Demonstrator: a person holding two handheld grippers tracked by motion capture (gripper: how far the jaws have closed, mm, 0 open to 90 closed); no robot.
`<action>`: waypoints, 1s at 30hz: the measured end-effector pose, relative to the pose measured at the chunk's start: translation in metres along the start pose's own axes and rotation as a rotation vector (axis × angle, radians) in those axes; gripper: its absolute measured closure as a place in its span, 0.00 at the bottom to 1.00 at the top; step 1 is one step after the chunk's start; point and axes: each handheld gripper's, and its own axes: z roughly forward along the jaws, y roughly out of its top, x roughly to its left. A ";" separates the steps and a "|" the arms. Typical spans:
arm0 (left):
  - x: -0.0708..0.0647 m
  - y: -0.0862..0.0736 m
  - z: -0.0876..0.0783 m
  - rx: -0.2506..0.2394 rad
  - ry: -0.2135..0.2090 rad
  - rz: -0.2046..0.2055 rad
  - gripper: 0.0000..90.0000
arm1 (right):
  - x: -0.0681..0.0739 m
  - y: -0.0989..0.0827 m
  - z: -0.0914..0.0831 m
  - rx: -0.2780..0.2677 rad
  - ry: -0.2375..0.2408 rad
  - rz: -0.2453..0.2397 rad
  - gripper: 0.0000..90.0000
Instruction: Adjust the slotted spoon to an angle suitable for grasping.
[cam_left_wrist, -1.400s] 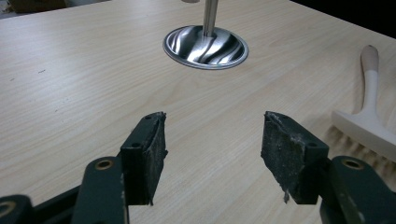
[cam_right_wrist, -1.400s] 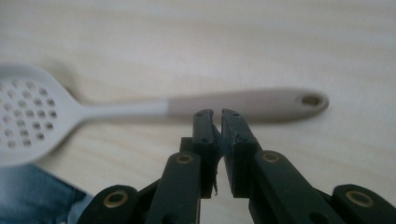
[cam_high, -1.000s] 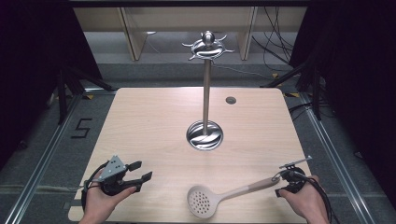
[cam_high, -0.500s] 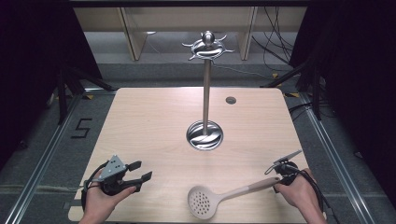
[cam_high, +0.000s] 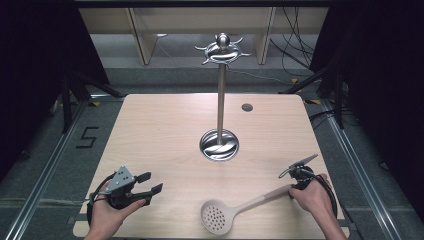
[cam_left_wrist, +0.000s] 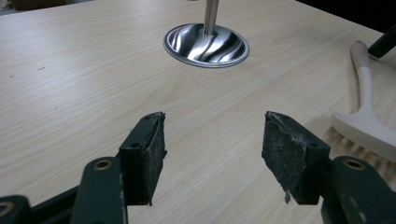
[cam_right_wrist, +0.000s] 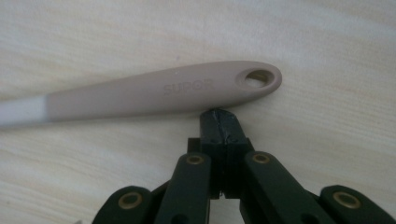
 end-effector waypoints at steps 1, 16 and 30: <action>0.000 0.000 0.000 0.000 0.000 0.000 0.43 | 0.000 0.000 0.000 0.000 0.000 0.000 1.00; -0.002 0.000 0.001 0.000 -0.005 -0.002 0.43 | -0.001 0.014 -0.002 -0.035 0.057 0.302 0.36; -0.001 -0.001 0.003 0.020 -0.007 0.005 0.43 | -0.007 0.021 0.013 -0.013 -0.015 0.232 0.31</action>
